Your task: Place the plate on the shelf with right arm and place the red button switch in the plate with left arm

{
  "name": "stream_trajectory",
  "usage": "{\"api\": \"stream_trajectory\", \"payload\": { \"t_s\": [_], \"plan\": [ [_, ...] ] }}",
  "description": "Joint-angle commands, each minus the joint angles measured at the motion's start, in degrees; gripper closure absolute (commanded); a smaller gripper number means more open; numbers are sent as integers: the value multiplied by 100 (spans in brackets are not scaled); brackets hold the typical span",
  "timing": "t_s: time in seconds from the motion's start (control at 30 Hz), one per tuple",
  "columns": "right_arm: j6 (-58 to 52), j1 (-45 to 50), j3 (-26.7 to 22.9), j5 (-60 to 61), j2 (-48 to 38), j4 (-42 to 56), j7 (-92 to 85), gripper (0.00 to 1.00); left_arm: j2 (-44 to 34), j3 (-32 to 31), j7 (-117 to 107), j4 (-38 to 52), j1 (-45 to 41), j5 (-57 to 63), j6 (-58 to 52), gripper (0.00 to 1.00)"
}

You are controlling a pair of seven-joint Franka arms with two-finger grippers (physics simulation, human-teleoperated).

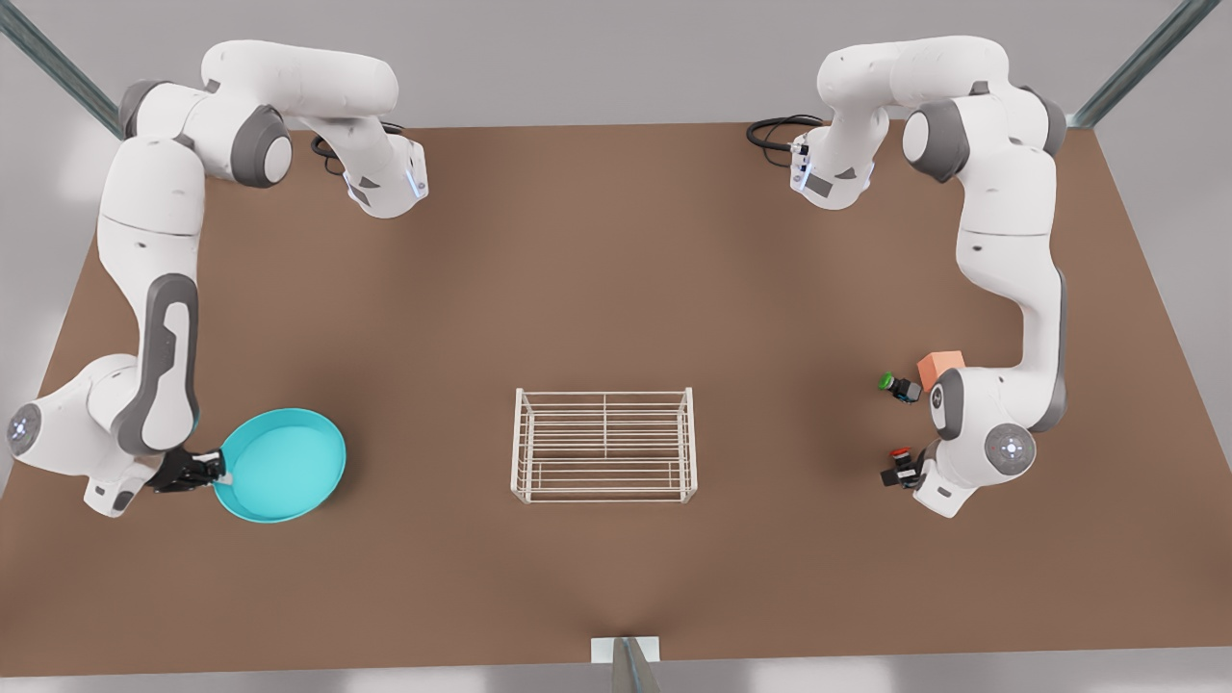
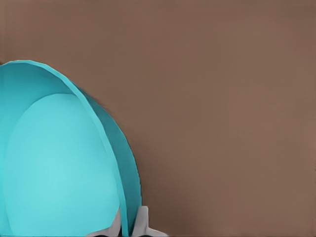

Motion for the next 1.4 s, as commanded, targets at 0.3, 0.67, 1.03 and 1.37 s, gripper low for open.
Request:
{"api": "stream_trajectory", "payload": {
  "t_s": [0.3,0.67,1.03,1.37],
  "plan": [
    [-1513,1545,-171,-950,-1221,240,1544,81,73,-2,-106,-34,26,6,168,4],
    [-2242,3400,-400,-1004,-1477,978,5103,78,73,-2,-105,28,34,15,168,6],
    [-292,3972,277,-863,-475,1391,7748,78,90,-2,-123,-16,87,-3,283,17],
    [403,4271,312,-854,-176,1321,8285,0,134,-2,-167,-34,69,-11,283,44]
  ]
}}
